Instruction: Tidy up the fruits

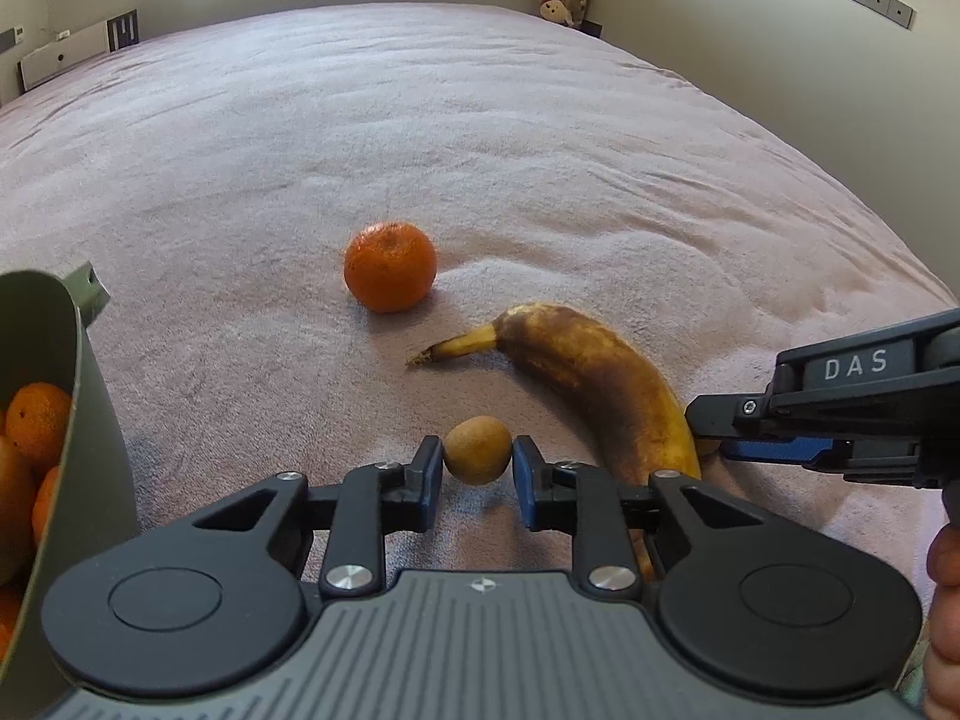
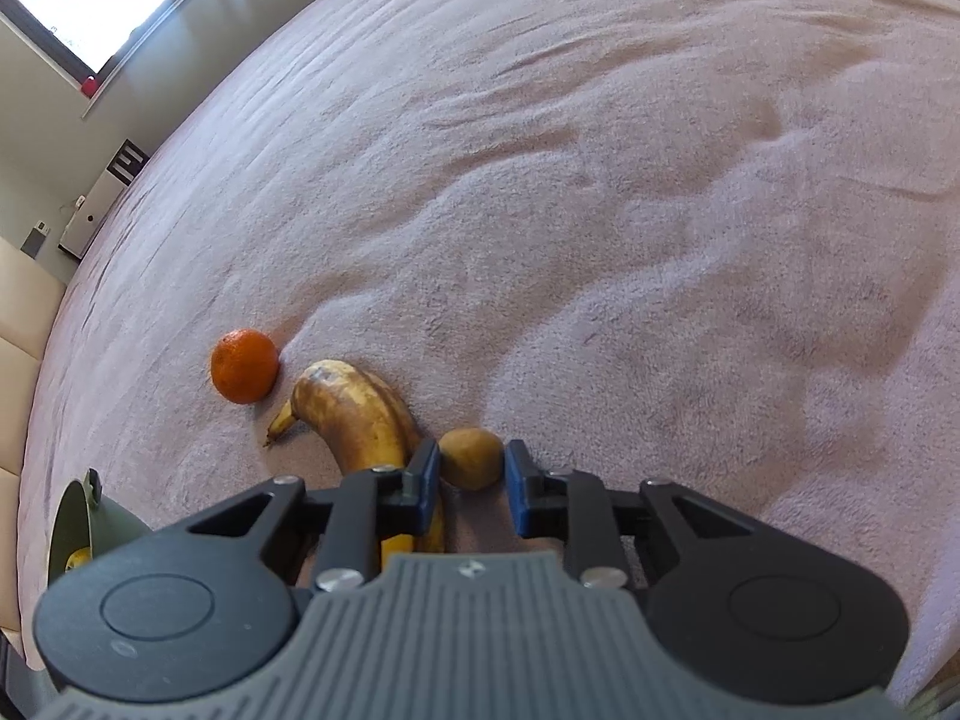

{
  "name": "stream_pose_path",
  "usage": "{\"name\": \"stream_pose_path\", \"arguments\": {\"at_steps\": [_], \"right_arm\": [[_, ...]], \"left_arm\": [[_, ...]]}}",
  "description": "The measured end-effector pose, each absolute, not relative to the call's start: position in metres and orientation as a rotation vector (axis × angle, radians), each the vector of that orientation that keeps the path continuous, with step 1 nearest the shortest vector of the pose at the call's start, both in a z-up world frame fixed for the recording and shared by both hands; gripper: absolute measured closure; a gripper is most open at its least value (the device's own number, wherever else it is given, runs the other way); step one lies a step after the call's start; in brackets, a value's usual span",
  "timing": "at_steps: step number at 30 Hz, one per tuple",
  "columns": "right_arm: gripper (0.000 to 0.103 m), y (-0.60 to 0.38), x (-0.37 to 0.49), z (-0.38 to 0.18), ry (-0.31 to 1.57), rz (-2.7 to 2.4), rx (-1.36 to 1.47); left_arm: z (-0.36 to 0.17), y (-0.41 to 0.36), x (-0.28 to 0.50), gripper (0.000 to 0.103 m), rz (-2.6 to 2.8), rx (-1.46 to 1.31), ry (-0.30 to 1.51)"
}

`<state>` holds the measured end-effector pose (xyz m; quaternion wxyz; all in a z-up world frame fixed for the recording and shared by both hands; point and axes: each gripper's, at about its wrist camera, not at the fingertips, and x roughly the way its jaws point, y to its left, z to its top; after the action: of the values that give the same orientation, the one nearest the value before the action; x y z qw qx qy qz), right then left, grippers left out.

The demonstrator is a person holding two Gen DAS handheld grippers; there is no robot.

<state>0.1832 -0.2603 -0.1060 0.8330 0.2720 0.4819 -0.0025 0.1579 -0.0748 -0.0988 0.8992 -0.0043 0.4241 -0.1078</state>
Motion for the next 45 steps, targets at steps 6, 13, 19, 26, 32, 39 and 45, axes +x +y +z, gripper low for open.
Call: {"name": "stream_pose_path", "arguments": {"at_steps": [6,13,19,26,32,39,45], "right_arm": [[0.083,-0.257,0.181,-0.090,0.970,-0.026,0.521],[0.083,-0.234,0.178,-0.066,0.908,0.059,0.472],[0.083,-0.204,0.172,-0.046,0.870,0.193,0.431],[0.083,-0.162,0.159,-0.023,0.812,0.347,0.337],[0.083,-0.123,0.147,-0.009,0.797,0.507,0.253],[0.084,-0.084,0.134,-0.004,0.799,0.632,0.131],[0.084,-0.060,0.133,0.000,0.812,0.700,0.014]], "left_arm": [[-0.077,-0.074,0.152,0.075,-0.212,-0.001,0.849],[-0.045,-0.055,0.144,0.075,-0.172,-0.054,0.837],[-0.017,-0.026,0.130,0.075,-0.137,-0.119,0.836],[0.002,0.012,0.113,0.075,-0.063,-0.175,0.886],[0.018,0.041,0.098,0.075,-0.057,-0.218,0.905],[0.015,0.081,0.089,0.075,-0.016,-0.339,0.966],[0.003,0.108,0.085,0.075,0.010,-0.440,1.013]]}}
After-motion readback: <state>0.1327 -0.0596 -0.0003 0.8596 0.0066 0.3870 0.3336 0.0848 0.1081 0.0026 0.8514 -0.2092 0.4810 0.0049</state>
